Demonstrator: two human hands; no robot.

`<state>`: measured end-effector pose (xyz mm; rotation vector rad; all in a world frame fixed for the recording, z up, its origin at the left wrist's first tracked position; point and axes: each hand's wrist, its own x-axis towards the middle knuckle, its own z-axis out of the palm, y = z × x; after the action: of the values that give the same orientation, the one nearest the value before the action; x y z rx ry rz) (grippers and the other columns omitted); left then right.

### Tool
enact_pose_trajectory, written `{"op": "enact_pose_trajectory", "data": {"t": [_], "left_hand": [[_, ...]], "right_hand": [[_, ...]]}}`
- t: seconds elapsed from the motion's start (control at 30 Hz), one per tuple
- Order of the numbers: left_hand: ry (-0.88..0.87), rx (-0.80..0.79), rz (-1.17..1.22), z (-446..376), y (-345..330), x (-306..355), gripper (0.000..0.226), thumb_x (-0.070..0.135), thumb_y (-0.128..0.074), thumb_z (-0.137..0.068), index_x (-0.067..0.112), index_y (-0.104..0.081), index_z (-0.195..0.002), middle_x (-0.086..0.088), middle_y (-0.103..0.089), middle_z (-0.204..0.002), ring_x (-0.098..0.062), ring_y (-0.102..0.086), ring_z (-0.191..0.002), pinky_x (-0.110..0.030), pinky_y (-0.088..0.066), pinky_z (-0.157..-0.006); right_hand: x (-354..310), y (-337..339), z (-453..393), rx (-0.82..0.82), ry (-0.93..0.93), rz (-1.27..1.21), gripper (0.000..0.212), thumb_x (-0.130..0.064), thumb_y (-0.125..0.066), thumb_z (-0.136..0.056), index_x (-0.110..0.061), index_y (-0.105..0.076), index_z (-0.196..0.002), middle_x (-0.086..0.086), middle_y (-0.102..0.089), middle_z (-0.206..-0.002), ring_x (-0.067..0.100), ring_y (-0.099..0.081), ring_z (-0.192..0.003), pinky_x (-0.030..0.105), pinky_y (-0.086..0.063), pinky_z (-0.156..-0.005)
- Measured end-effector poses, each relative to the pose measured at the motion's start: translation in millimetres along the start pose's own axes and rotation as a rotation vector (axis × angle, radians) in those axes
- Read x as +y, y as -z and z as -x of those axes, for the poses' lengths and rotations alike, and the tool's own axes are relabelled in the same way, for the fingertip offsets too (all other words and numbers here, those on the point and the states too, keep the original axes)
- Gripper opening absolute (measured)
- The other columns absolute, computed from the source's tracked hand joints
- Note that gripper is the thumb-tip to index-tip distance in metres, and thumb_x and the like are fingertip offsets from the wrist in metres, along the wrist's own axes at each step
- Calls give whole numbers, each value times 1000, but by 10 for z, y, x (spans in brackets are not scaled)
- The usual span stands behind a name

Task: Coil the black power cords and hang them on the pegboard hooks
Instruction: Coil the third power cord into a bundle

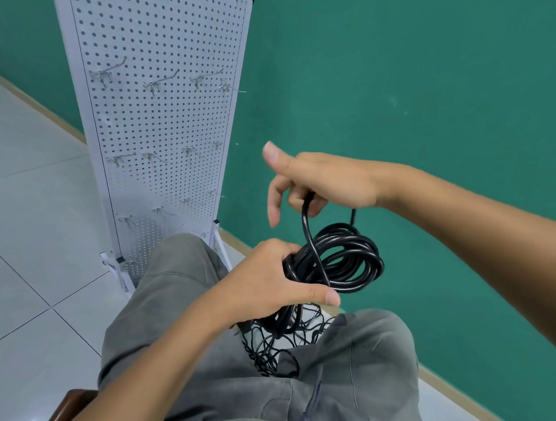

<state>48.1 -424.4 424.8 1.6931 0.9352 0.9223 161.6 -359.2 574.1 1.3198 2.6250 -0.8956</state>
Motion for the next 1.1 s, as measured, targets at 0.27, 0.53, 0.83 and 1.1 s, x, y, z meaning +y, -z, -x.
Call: {"op": "enact_pose_trajectory", "data": {"t": [0.27,0.53,0.83,1.1], "left_hand": [[-106,-25,177,37,24,69,40,44,-83,-69,8,-70,-82,-2,-57,-69,-15,-47,-66,-34,-38,-64],[-153,126,343,64,53,128,20,30,-73,-79,19,-59,-70,9,-56,-60,-7,-52,-55,-18,-45,-61],[-97,207,658,-3,-68,34,48,35,-61,-73,-12,-49,-79,-9,-46,-54,-20,-39,-47,-30,-35,-49],[41,296,680,-66,-67,18,30,32,-53,-78,3,-45,-75,-7,-45,-55,-15,-42,-42,-24,-38,-45]], "right_hand": [[272,-87,-97,-270,25,-543,121,-81,14,-82,-3,-75,-102,6,-15,-66,15,-16,-52,35,-15,-55],[538,-358,-29,-91,133,-943,128,-82,18,-82,6,-68,-116,11,-57,-61,23,-54,-57,28,-39,-55],[713,-779,99,51,302,-1131,110,-84,-58,-72,4,-55,-138,15,-67,-126,27,-60,-124,42,-45,-111],[712,-903,157,269,180,-638,74,-58,-62,-91,12,-57,-116,27,-66,-102,19,-66,-97,29,-48,-95]]}}
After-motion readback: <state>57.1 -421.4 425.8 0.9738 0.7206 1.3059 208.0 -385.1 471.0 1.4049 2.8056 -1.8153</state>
